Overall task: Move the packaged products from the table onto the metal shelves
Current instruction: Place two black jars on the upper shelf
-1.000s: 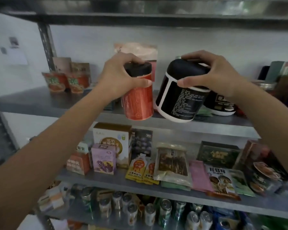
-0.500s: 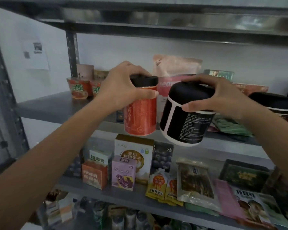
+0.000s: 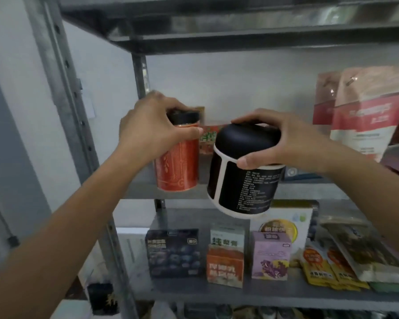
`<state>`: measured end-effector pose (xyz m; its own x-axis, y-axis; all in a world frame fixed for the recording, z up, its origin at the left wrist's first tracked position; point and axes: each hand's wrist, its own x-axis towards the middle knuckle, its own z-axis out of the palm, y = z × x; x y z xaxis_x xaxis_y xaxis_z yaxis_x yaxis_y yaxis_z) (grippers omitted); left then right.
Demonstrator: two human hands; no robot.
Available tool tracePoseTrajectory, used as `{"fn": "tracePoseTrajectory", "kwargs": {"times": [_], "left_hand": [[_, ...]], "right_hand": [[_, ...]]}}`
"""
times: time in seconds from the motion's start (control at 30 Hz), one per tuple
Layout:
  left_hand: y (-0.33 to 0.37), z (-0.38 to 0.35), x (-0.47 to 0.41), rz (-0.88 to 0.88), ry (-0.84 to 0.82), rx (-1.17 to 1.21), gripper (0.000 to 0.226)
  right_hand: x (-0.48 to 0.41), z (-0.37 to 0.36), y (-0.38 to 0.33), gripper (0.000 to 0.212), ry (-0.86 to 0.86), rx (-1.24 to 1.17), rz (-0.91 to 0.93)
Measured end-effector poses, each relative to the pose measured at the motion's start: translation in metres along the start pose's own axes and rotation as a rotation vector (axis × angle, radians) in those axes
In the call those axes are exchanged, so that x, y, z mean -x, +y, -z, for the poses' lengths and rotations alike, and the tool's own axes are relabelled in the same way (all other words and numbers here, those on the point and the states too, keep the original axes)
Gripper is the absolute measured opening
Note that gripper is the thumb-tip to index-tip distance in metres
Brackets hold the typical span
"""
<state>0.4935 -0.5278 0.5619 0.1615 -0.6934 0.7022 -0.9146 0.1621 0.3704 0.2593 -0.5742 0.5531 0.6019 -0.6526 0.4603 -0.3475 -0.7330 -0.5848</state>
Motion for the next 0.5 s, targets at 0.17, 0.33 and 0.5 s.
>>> {"fn": "tracePoseTrajectory", "kwargs": {"times": [0.17,0.33,0.5], "left_hand": [[-0.058,0.005,-0.020,0.098,0.122,-0.175,0.054],[-0.093,-0.014,-0.038,0.152,0.076,-0.280,0.053],[-0.106,-0.022,-0.042,0.158,-0.040,-0.363,0.065]], "right_hand": [[-0.067,-0.038,-0.011,0.064,0.058,0.068,-0.026],[-0.115,-0.054,0.004,0.060,0.013,0.132,-0.091],[-0.138,-0.036,0.012,0.063,-0.199,0.481,-0.041]]}}
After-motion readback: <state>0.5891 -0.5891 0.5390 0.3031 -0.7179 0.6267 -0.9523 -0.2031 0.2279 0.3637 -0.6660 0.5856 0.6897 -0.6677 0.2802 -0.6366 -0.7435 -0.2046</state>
